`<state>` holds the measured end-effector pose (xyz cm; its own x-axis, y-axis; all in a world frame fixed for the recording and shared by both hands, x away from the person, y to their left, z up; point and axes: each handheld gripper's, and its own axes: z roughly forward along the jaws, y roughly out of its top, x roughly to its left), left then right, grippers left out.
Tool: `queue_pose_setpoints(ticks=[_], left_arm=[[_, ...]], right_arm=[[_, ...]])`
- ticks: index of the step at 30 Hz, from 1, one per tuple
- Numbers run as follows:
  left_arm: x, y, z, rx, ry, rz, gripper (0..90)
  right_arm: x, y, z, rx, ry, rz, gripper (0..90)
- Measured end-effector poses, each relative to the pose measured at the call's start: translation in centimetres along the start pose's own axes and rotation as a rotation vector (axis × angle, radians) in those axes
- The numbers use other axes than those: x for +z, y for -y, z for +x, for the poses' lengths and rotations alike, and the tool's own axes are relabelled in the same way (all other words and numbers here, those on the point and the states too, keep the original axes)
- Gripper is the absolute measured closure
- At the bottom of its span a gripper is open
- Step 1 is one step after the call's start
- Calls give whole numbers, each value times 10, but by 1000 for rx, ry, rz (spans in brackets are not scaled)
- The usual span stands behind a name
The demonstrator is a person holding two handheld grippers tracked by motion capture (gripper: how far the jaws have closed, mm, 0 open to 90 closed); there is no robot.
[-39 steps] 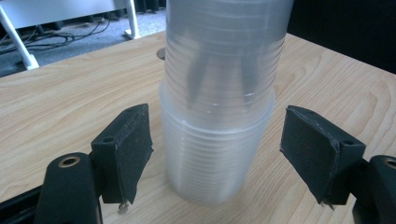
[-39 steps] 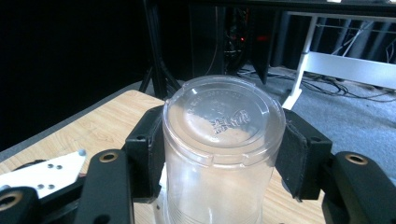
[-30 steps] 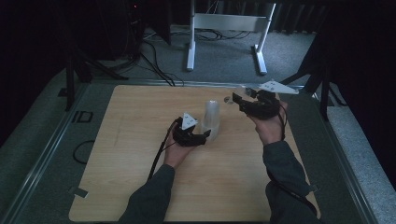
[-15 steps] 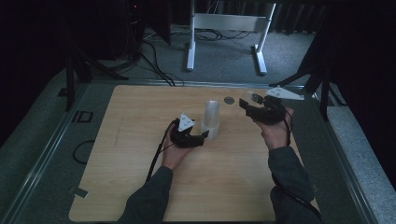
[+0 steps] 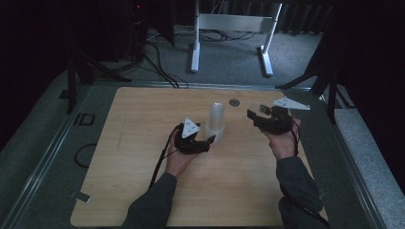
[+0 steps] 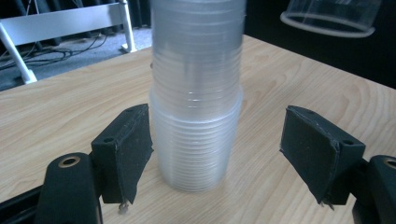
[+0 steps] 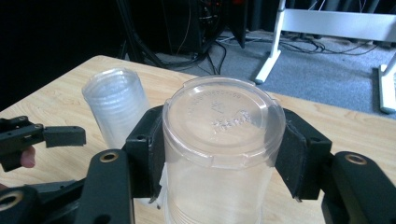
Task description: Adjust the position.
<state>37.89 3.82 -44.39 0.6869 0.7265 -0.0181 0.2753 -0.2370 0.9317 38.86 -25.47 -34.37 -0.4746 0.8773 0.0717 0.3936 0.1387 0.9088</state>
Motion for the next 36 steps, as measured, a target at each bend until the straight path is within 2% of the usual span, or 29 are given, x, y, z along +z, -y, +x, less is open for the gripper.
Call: queue_pose_setpoints(ticks=[19,36], left_arm=[[-4,-3,-16,26,60,-15,252],[-1,-5,-29,56,97,-6,252]], right_arm=[[10,33,2,27,-8,57,406],[15,52,7,44,-29,81,408]])
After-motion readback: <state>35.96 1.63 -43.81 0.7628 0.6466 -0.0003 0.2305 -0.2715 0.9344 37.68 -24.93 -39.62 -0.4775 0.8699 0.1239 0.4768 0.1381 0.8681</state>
